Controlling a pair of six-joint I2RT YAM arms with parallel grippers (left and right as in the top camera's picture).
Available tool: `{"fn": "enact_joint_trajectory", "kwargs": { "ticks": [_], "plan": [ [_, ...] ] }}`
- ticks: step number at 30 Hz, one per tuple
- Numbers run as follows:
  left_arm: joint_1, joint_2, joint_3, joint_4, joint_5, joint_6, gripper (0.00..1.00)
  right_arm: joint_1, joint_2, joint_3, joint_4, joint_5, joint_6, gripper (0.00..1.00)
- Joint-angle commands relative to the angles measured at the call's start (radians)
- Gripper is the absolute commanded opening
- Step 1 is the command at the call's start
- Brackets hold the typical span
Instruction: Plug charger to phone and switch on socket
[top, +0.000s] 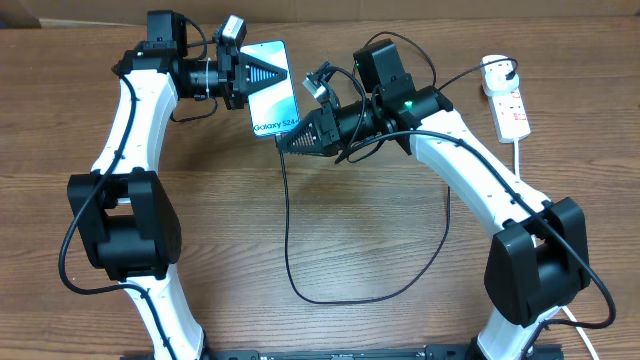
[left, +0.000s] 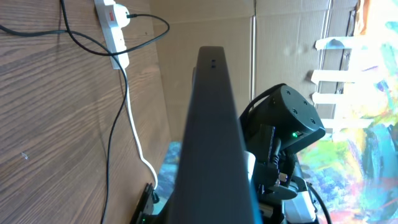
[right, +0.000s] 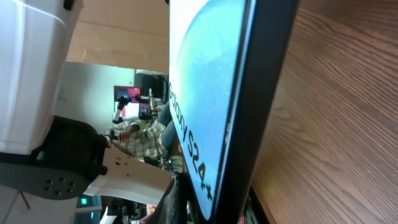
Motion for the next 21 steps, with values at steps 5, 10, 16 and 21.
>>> {"fn": "enact_joint_trajectory", "kwargs": {
  "ticks": [5, 10, 16, 21],
  "plan": [
    [-0.018, -0.039, 0.015, -0.008, 0.061, -0.006, 0.04, -0.016, 0.017, 0.003, 0.085, 0.059, 0.088, 0.04],
    [-0.019, -0.039, 0.015, -0.008, 0.061, -0.006, 0.04, -0.016, 0.017, 0.003, 0.085, 0.058, 0.088, 0.04],
    [-0.019, -0.039, 0.015, -0.007, 0.06, -0.006, 0.04, -0.017, 0.017, 0.003, 0.084, 0.057, 0.083, 0.14],
    [-0.014, -0.039, 0.015, -0.007, 0.06, -0.006, 0.04, -0.048, 0.017, 0.003, 0.084, 0.006, 0.064, 0.22]
  ]
}}
